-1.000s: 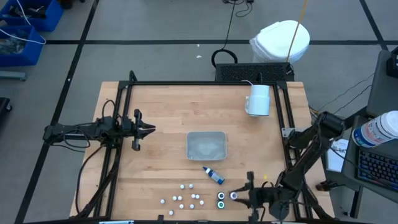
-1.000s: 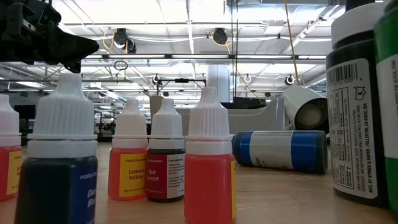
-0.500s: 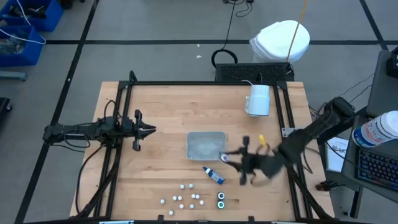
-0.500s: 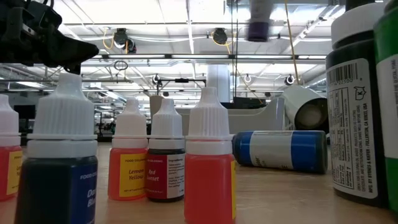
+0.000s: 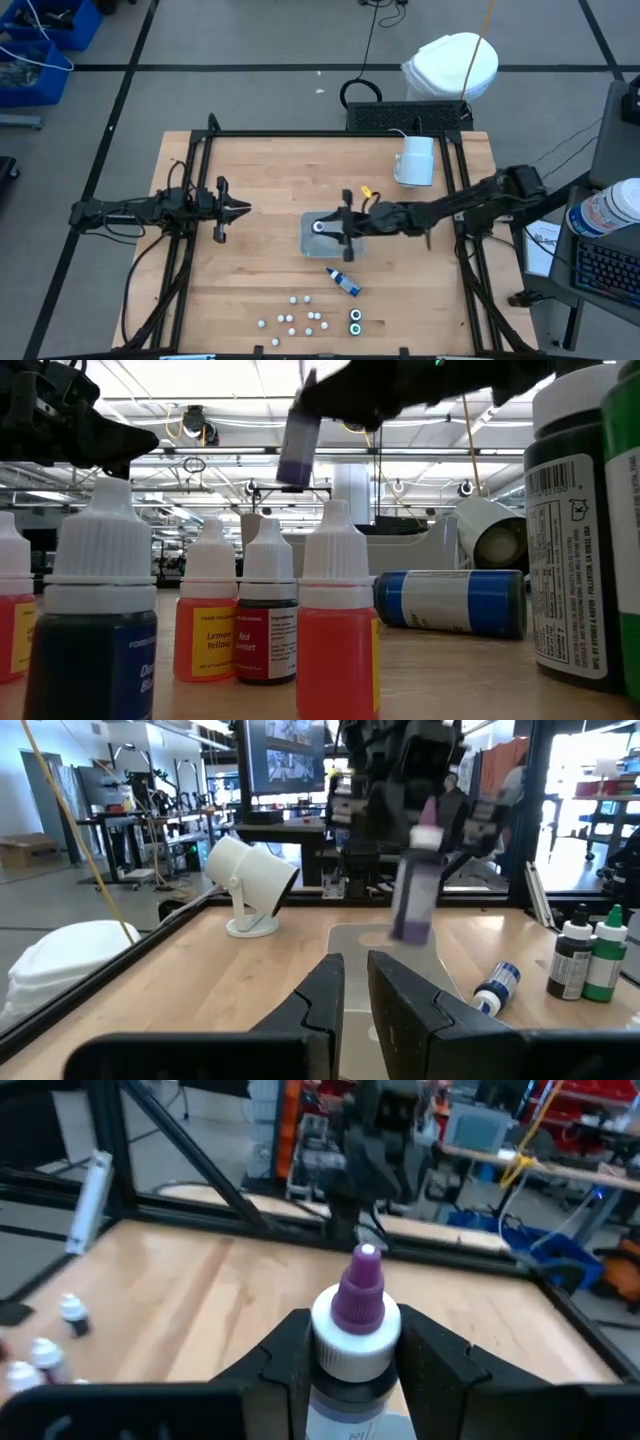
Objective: Pick & Place food coloring
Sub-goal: Put the big purple food coloring into the gray bin
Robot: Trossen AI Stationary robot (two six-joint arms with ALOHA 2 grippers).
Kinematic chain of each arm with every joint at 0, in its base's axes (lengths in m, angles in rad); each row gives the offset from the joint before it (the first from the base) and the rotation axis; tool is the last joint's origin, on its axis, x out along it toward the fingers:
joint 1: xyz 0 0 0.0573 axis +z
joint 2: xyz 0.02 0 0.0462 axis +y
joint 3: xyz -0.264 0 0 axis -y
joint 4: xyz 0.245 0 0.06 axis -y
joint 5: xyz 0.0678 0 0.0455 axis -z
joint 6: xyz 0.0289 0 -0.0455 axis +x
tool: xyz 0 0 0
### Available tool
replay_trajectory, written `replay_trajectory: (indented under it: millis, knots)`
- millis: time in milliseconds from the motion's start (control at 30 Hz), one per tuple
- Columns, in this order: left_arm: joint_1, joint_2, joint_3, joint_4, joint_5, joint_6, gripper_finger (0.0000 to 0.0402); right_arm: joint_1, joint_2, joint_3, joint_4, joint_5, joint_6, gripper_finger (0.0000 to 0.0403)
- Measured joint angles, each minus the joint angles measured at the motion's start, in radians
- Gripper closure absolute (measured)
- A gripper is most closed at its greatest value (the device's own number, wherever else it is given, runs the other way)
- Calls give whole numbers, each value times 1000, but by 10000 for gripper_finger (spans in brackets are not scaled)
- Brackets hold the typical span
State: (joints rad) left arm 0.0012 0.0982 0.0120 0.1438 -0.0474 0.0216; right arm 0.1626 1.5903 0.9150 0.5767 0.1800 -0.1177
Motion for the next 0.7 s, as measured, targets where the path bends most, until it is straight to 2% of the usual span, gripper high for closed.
replay_trajectory:
  millis: [233,433,700]
  knots:
    - [0,0,0,-1,0,6,344,-30,122,0,131,-1,1,295]
    - [0,0,0,-1,-6,7,344,-52,189,16,137,2,27,295]
    - [0,0,0,-2,-7,10,344,-72,208,17,112,2,56,295]
